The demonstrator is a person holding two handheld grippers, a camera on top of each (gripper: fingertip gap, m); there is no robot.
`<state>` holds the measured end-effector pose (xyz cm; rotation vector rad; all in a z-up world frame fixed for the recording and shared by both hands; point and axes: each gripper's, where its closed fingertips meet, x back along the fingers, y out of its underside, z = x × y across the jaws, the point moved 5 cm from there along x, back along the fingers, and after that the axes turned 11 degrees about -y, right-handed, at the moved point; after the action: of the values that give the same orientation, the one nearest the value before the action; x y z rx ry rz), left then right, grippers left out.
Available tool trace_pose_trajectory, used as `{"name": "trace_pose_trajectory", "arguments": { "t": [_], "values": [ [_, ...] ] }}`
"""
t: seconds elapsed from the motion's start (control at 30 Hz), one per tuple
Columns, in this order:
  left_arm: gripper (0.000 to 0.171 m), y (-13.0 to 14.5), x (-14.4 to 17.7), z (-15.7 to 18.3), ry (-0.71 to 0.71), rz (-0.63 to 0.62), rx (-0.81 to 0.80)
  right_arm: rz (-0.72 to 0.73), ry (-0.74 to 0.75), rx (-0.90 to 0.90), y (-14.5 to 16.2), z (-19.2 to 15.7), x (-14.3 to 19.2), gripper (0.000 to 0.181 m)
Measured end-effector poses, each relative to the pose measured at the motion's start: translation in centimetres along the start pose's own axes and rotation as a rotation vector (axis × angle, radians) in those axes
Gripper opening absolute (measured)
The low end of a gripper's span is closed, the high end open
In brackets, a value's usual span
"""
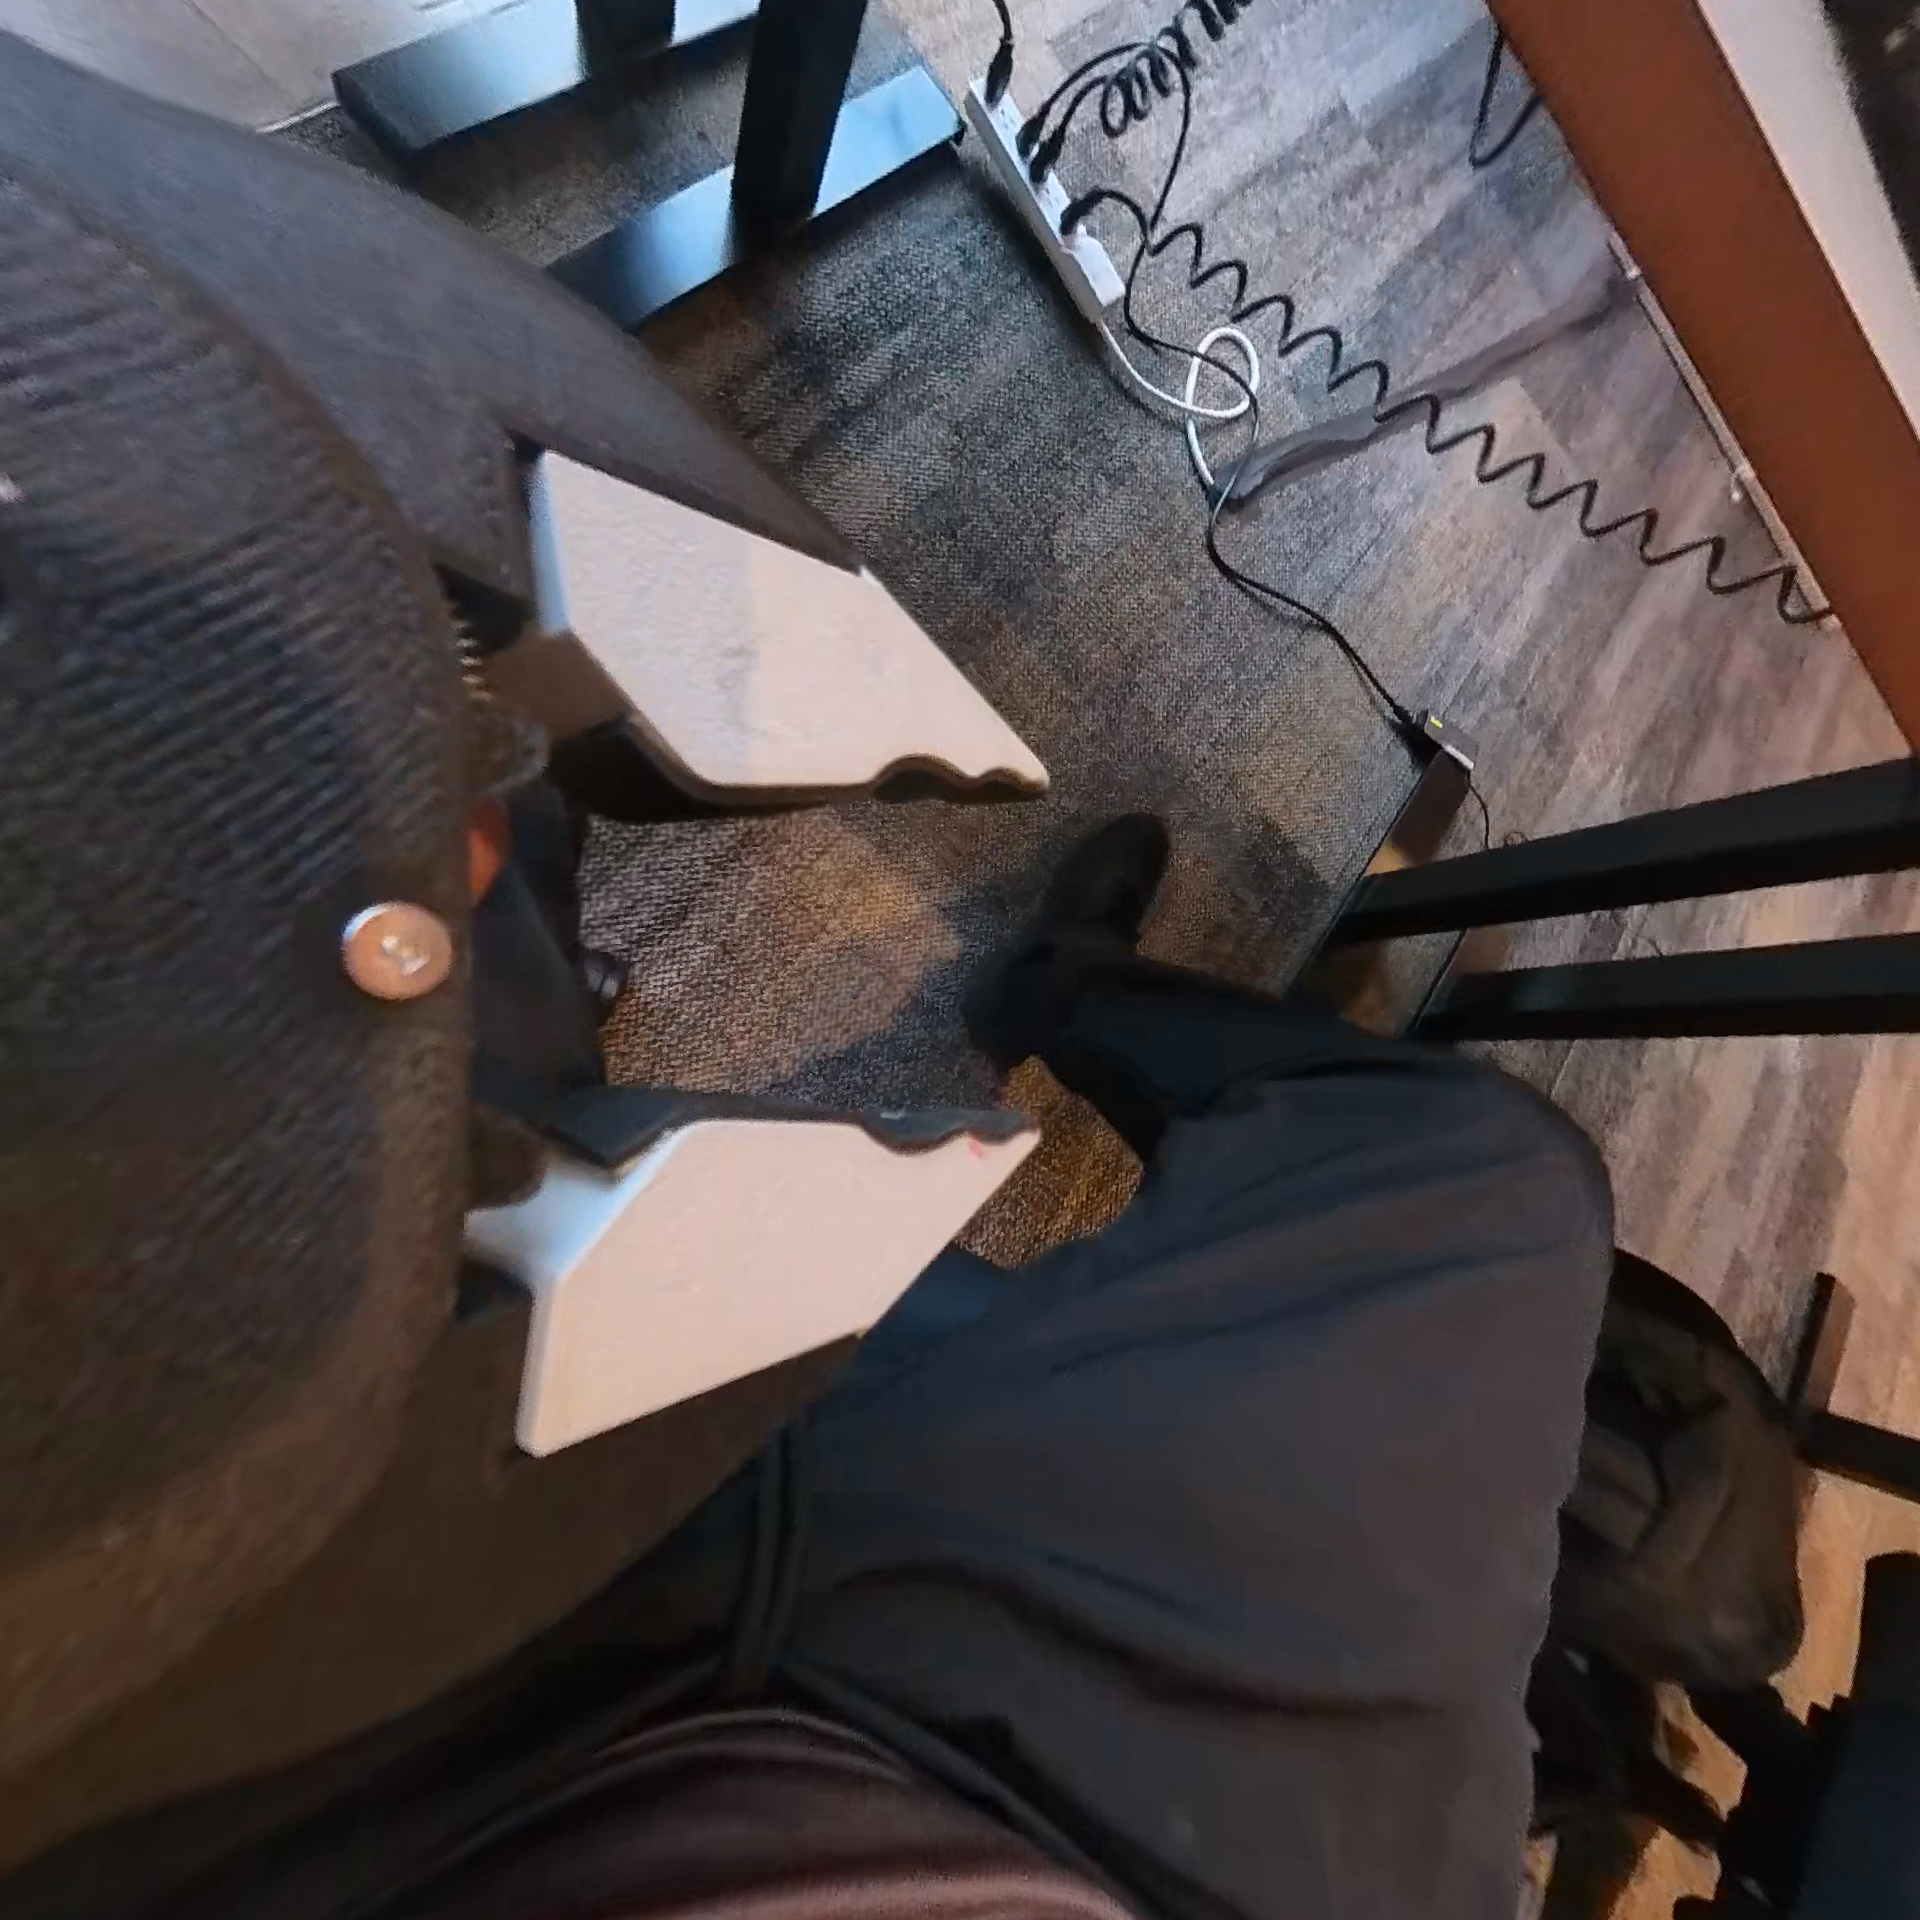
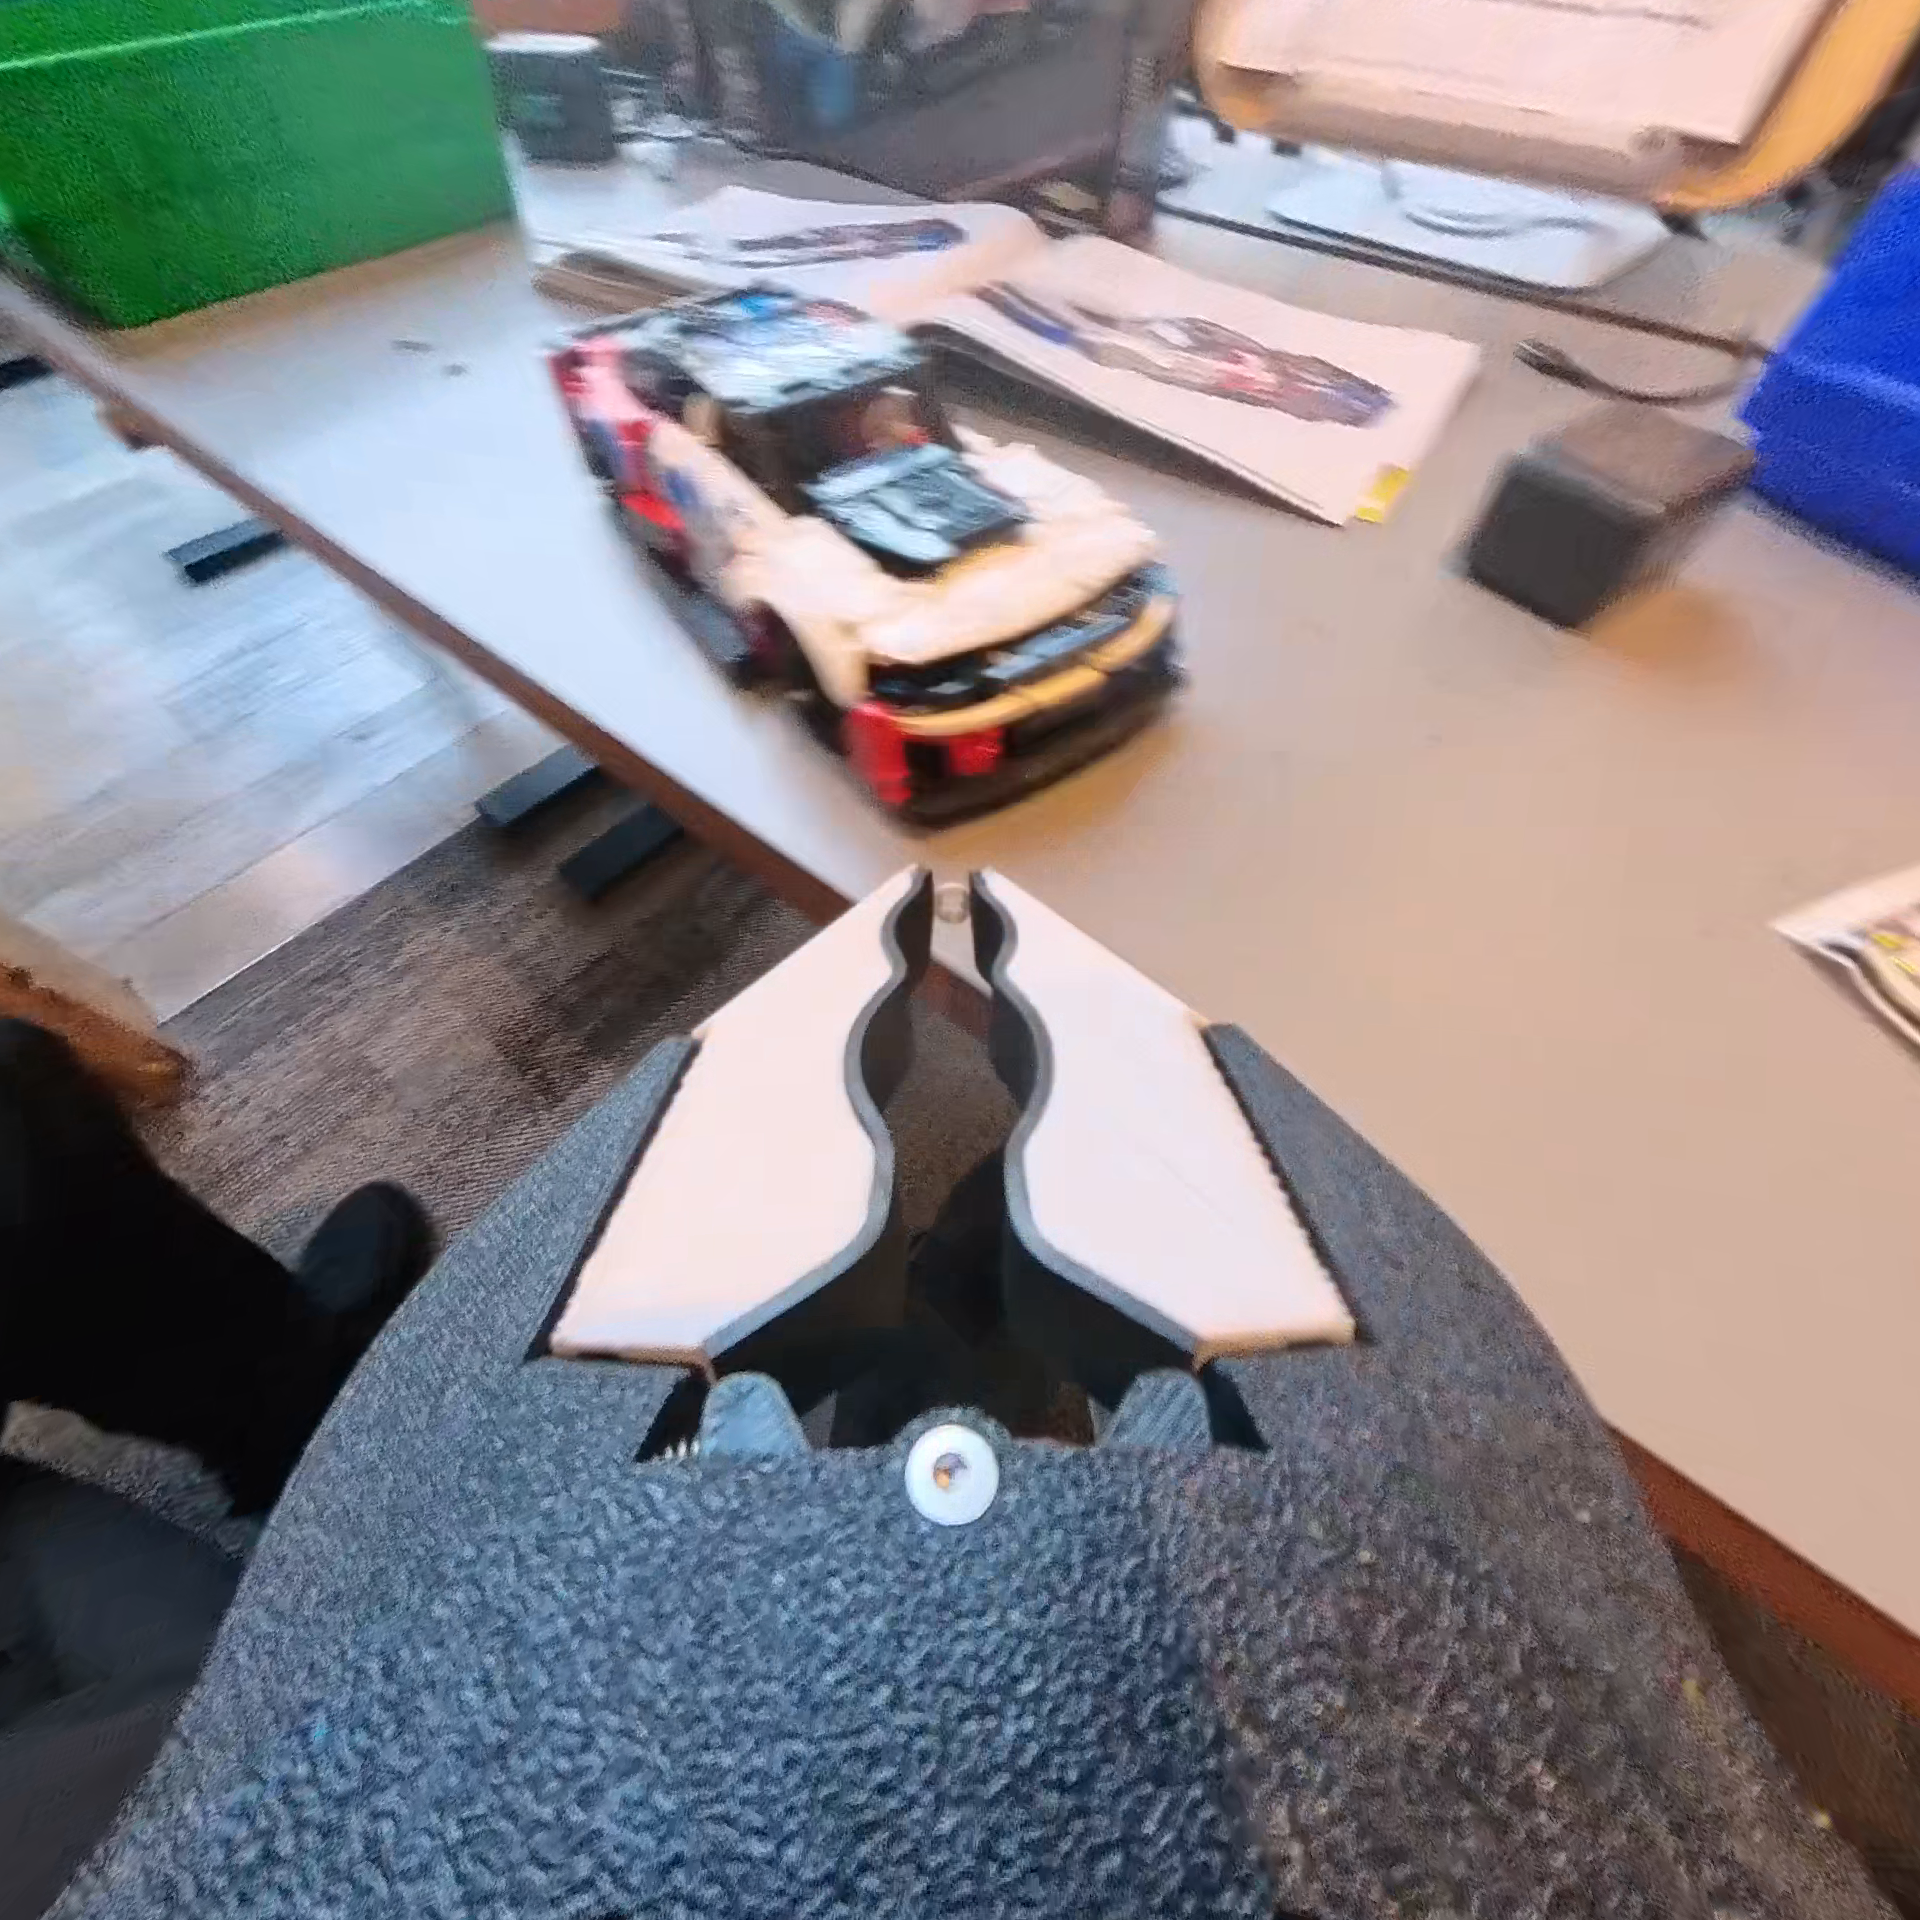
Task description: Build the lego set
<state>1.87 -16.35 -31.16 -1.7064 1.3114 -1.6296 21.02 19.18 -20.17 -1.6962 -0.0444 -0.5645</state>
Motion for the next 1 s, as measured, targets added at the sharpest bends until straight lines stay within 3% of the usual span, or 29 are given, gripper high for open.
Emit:
{"name": "trace_pose_trajectory", "arguments": {
  "t": [0.23,0.43,0.63,0.73,0.8,1.0],
  "values": [
    [0.055,-1.1,-3.0,1.6,0.083,0.013,0.008,-0.189,0.117,-0.07,2.0,9.2,-2.2,0.002],
    [0.053,-1.0,-7.0,0.9,0.229,-0.022,0.071,-0.401,0.188,0.079,2.5,13.5,-5.4,0.003],
    [0.049,-4.5,-10.9,-2.8,0.266,0.043,0.032,-0.428,0.142,0.098,1.5,14.7,-7.6,0.002],
    [0.049,-5.8,-12.0,-4.5,0.286,0.041,0.056,-0.413,0.12,0.103,1.2,14.9,-8.0,0.004],
    [0.049,-7.0,-12.4,-5.6,0.286,0.046,0.051,-0.377,0.073,0.056,0.8,14.7,-7.9,0.018],
    [0.05,-10.2,-13.6,-8.3,0.238,0.119,-0.144,-0.111,-0.075,-0.173,-1.3,15.9,-5.3,0.022]
  ]
}}
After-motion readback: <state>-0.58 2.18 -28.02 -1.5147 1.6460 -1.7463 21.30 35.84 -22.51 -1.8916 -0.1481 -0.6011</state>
